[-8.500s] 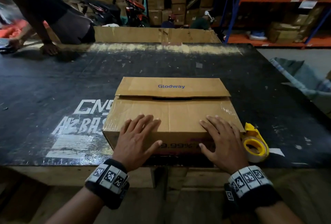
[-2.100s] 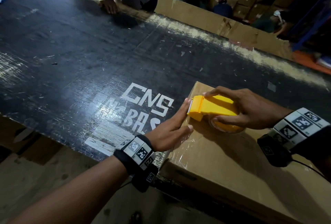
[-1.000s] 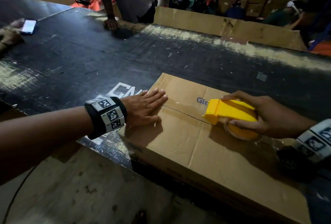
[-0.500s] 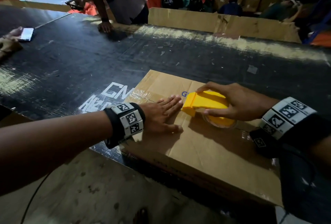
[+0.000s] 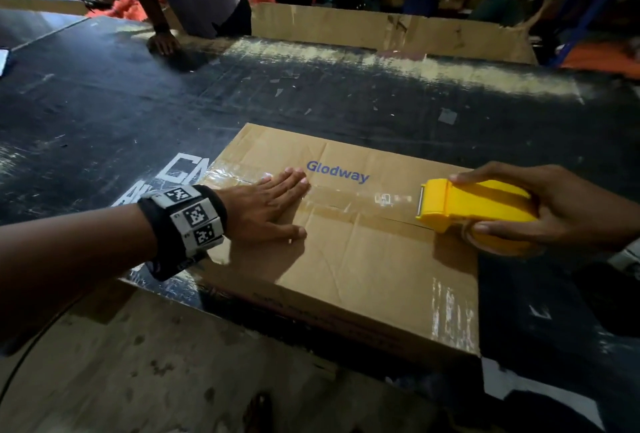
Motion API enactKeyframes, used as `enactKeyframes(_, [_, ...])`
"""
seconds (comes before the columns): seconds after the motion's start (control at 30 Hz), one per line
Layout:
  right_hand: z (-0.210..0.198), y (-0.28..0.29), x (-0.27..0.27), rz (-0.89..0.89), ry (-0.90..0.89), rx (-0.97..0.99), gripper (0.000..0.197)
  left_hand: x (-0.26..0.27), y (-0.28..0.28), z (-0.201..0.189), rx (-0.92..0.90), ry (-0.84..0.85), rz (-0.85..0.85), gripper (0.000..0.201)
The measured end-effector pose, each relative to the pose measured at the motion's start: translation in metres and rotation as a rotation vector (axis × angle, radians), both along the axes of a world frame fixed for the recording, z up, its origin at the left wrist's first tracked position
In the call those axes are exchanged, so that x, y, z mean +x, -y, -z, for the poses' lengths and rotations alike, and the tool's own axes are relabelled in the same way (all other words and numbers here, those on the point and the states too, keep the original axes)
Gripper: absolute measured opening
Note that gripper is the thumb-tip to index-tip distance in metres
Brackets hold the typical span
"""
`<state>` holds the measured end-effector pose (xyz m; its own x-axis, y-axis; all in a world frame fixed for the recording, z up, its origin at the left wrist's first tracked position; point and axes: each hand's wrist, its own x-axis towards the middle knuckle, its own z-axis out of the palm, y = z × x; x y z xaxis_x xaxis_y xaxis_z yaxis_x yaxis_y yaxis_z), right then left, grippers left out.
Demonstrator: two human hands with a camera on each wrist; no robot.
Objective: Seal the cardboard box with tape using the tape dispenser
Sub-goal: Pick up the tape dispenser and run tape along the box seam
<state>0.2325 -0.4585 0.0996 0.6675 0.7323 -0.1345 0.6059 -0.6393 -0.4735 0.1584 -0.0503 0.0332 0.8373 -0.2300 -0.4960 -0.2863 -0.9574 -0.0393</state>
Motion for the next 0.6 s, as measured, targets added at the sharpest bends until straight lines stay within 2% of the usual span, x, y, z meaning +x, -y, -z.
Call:
enactKeyframes(0.1, [0.002,0.002,-0.001,0.003,0.007,0.032,0.065,-0.002,0.025,-0.006,-0.02,0.005,0.029,0.099])
enactKeyframes(0.17, [0.002,0.002,-0.001,-0.018,0.002,0.038,0.064,-0.003,0.064,-0.01,-0.094,0.0,0.098,0.093])
enactKeyframes(0.27, [-0.002,-0.004,0.002,-0.064,0.004,0.025,0.065,-0.001,0.13,-0.01,-0.196,-0.041,0.145,0.098])
enactKeyframes(0.33, [-0.005,-0.008,0.004,-0.099,0.019,-0.006,0.064,0.0,0.153,-0.006,-0.194,-0.035,0.124,0.108])
enactKeyframes(0.43, [-0.006,-0.01,0.006,-0.131,0.053,-0.054,0.064,0.001,0.155,-0.003,-0.182,-0.019,0.125,0.118])
enactKeyframes(0.6, [-0.009,-0.005,0.004,-0.135,0.067,-0.106,0.069,0.001,0.154,-0.002,-0.136,-0.009,0.155,0.121])
